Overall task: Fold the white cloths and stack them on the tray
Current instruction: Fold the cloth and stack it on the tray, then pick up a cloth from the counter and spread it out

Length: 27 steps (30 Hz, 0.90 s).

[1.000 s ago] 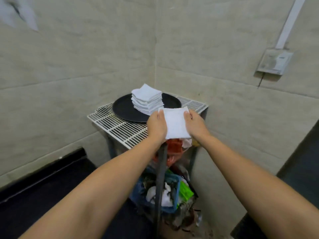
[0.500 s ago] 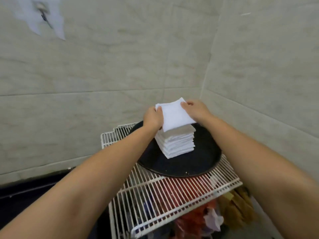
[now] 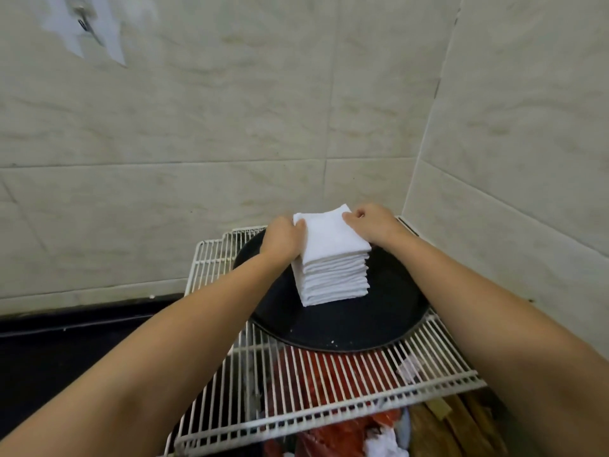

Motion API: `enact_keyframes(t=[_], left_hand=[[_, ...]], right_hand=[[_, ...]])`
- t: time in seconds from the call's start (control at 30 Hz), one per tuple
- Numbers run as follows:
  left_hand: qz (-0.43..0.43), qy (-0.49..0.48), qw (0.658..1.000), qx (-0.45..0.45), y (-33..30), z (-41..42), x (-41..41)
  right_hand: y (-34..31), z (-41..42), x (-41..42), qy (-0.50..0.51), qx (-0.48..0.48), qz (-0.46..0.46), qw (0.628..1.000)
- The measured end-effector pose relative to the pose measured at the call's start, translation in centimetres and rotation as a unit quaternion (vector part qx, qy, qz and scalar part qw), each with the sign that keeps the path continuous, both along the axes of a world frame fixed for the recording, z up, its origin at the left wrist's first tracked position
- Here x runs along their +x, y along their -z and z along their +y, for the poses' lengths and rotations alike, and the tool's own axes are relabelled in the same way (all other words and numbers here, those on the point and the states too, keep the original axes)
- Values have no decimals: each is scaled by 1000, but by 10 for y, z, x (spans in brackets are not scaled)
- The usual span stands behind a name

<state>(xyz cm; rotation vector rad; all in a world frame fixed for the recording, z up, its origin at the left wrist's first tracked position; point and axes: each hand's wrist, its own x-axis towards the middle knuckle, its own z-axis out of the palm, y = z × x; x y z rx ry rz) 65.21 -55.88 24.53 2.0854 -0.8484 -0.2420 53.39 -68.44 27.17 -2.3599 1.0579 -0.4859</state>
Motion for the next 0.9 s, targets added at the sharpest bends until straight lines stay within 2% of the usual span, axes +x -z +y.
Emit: enact_keyframes(t=[0.13,0.23,0.33,0.4,0.6,0.8,0.9], left_hand=[[-2,-20,999,31,-5,11,1],[10,-31,999,26,-15,33,3],[-2,-50,999,12,-19,68,11],[-22,-58,998,5,-20,104,19],[-84,-124,987,54,-7,284,49],[-172,-221,944,177,24,499,61],[-148,-274,929,200,45,602,58]], right_hand=[[-8,3,-4,24,-25,-19,999],[-25,18,-5,73,-100,-60,991],[-42,61,12,14,-193,-92,977],[-45,104,34,-54,-217,-88,971],[-3,265,105,-233,-210,-60,948],[65,464,160,-371,-173,-37,912],[95,564,171,-425,-181,-2,887]])
